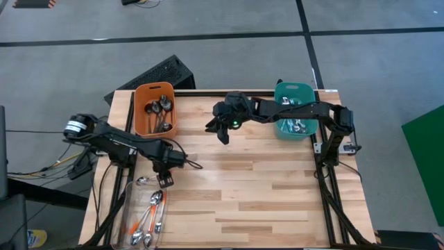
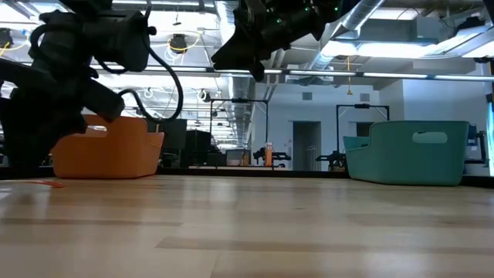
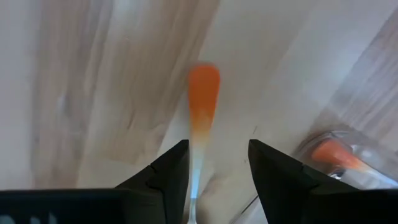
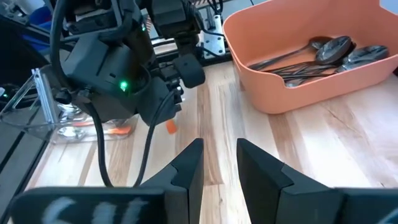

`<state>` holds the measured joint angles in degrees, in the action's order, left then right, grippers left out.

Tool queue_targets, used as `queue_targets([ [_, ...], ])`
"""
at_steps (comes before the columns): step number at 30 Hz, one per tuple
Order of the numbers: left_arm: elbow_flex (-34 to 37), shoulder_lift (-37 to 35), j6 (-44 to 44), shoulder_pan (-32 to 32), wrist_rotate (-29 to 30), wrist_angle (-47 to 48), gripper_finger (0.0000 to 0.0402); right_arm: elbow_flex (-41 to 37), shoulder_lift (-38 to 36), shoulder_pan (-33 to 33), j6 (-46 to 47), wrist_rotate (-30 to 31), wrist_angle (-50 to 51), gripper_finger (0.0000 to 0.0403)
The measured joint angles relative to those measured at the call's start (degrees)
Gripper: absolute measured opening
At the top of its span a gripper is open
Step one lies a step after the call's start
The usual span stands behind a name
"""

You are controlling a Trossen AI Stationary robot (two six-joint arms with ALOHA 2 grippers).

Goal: Sort silverware by color (type)
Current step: Put the orange spoon into the transparent bin

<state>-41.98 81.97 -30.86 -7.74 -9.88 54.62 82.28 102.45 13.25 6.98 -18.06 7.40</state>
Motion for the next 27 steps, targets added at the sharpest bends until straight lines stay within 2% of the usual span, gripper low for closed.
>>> queue_targets([
  [9, 3.3, -0.3, 1.0, 0.1, -0.9, -3.5, 0.0153, 0.0, 0.0, 0.4, 0.0, 0.0, 0.0, 0.0119],
  [14, 0.3, 0.2, 0.8, 1.8, -0.4, -1.8, 0.0153, 0.0, 0.0, 0.0, 0.0, 0.0, 0.0, 0.0119],
  [21, -7.5, 0.3, 2.3, 2.3, 4.4, 0.2, 0.0153, 0.0, 0.0, -0.5, 0.0, 0.0, -0.1, 0.0119],
  [27, -6.0, 1.3, 3.9, 4.3, 8.8, -1.0, 0.0153, 0.0, 0.0, -0.5, 0.1, 0.0, -0.1, 0.0119],
])
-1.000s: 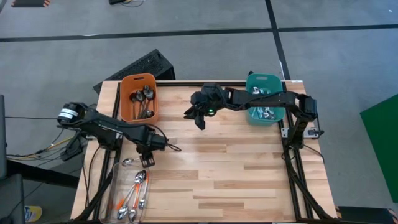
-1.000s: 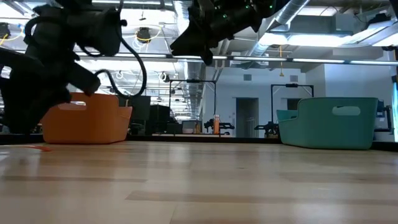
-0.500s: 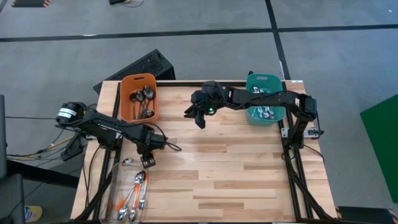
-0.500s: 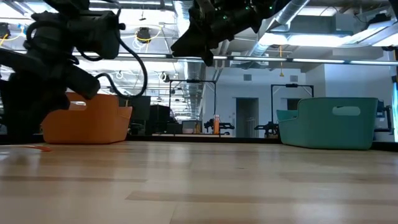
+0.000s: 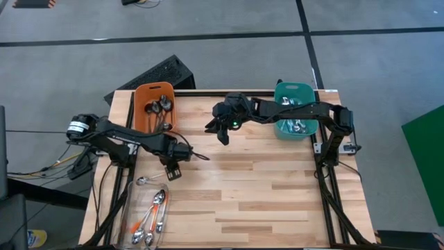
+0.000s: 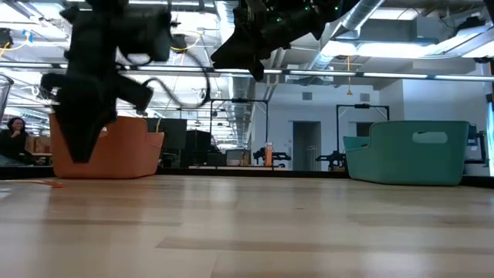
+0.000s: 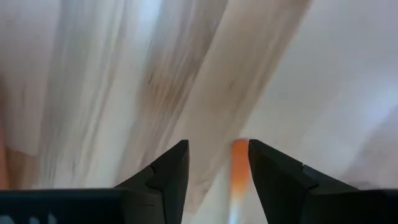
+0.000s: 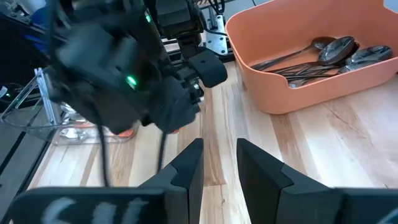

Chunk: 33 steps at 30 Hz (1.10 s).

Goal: Sort silverware by color (type)
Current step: Put the orange spoon into the transparent bin

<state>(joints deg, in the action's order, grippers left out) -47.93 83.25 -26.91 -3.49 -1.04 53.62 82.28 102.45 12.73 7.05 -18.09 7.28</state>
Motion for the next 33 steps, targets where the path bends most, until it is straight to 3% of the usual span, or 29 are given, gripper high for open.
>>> queue_targets([
  [4, 3.7, 1.7, 0.1, 0.5, -0.8, -0.7, 0.0153, 0.0, 0.0, -0.1, 0.1, 0.0, 0.0, 0.0119],
  [9, 6.1, 3.0, -1.7, -0.4, -6.4, -0.3, 0.0153, 0.0, 0.0, -0.8, 0.1, 0.0, 0.6, 0.0119],
  [14, 8.1, 2.9, -2.3, -2.5, -6.3, 0.4, 0.0153, 0.0, 0.0, -1.3, 0.1, 0.0, 1.0, 0.0119],
  [24, 2.4, 3.1, -0.4, -2.5, -7.1, 8.0, 0.0153, 0.0, 0.0, -1.4, 0.0, 0.0, 1.1, 0.0119],
  [33, 5.8, 2.7, -1.1, -6.0, -9.1, -0.5, 0.0154, 0.0, 0.0, -1.7, 0.4, 0.0, 1.5, 0.0119],
])
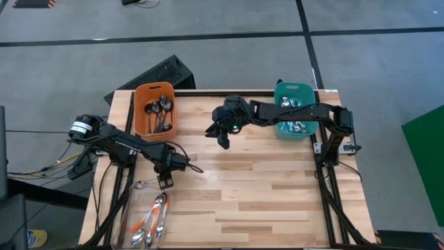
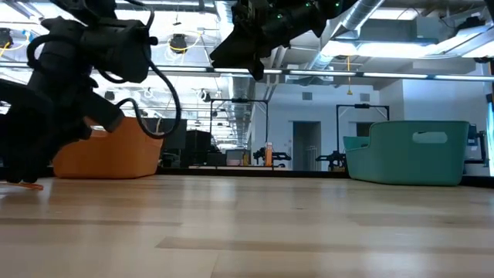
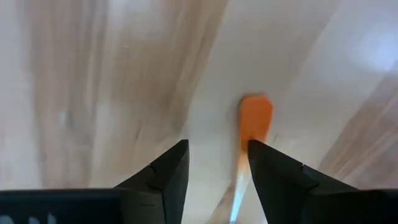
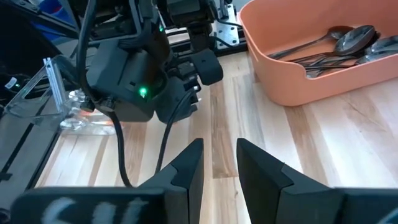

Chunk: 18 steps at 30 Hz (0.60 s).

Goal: Sort silverware by color (type)
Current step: Put the orange spoon into the transparent bin

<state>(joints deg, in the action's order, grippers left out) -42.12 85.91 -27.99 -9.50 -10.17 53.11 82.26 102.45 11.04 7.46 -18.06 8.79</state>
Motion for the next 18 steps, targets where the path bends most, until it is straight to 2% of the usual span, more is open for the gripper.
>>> queue_targets([
  [4, 0.9, -0.1, -0.2, -0.3, 0.6, -0.2, 0.0154, 0.0, 0.0, -0.6, 0.0, 0.0, 0.0, 0.0119],
  [13, 1.0, -0.2, 0.8, -0.1, 9.2, -1.2, 0.0154, 0.0, 0.0, -1.4, 0.2, 0.1, 0.4, 0.0119],
  [18, 0.6, -0.2, 1.4, 1.0, 11.0, -3.0, 0.0154, 0.0, 0.0, -1.6, 1.7, 0.2, 0.9, 0.0119],
])
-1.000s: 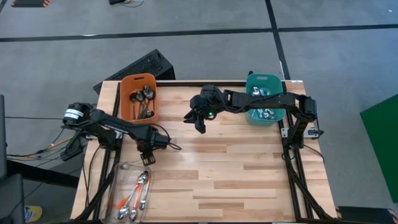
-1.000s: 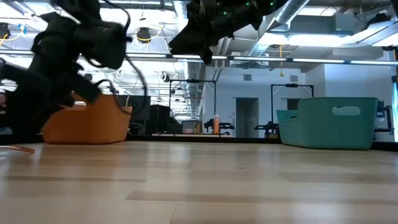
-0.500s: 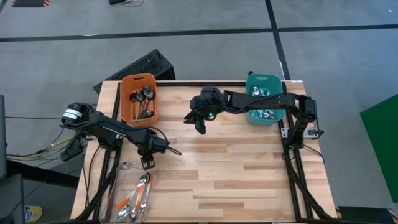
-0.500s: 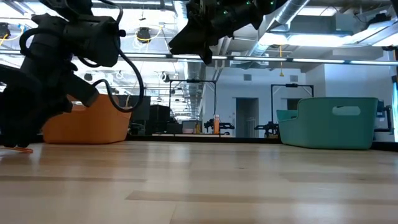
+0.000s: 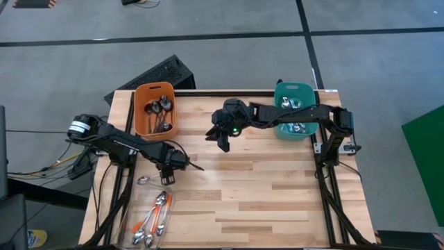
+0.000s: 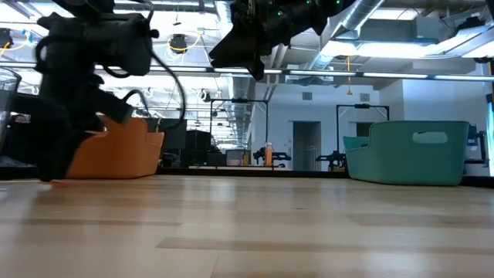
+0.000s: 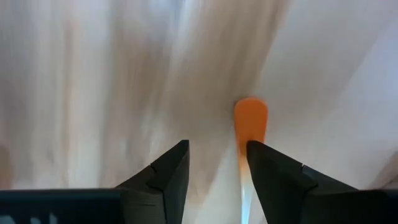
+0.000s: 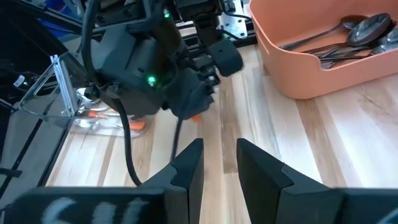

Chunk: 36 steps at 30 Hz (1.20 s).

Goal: Sort silverware by color (type)
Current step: Put the orange spoon into the transparent bin

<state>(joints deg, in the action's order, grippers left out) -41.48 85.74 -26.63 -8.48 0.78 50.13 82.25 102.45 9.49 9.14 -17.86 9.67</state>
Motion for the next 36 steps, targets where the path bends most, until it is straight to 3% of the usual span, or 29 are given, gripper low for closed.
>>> queue_targets([
  [7, -2.9, 0.4, 3.8, 5.2, 5.5, -1.9, 0.0154, 0.0, 0.0, -0.1, 1.0, 0.0, 0.0, 0.0119],
  [11, -4.6, 0.3, 4.5, 8.8, 5.9, -2.1, 0.0154, 0.0, 0.0, -0.1, 1.1, 0.0, 0.0, 0.0119],
  [20, -7.3, 0.2, 4.6, 10.7, -4.0, -0.2, 0.0154, 0.0, 0.0, -0.1, 1.5, 0.0, 0.1, 0.0119],
  [25, -4.2, 0.2, 4.3, 9.8, -6.7, 3.8, 0.0154, 0.0, 0.0, -0.6, 1.5, 0.0, 0.4, 0.0119],
  [31, 0.8, 0.2, 3.6, 8.8, -6.5, 0.2, 0.0153, 0.0, 0.0, -1.1, 1.5, 0.0, 0.8, 0.0119],
  [36, 3.1, -0.3, 2.7, 8.2, -3.9, -1.8, 0.0118, 0.0, 0.0, -1.6, 1.5, 0.0, 1.4, 0.0119],
])
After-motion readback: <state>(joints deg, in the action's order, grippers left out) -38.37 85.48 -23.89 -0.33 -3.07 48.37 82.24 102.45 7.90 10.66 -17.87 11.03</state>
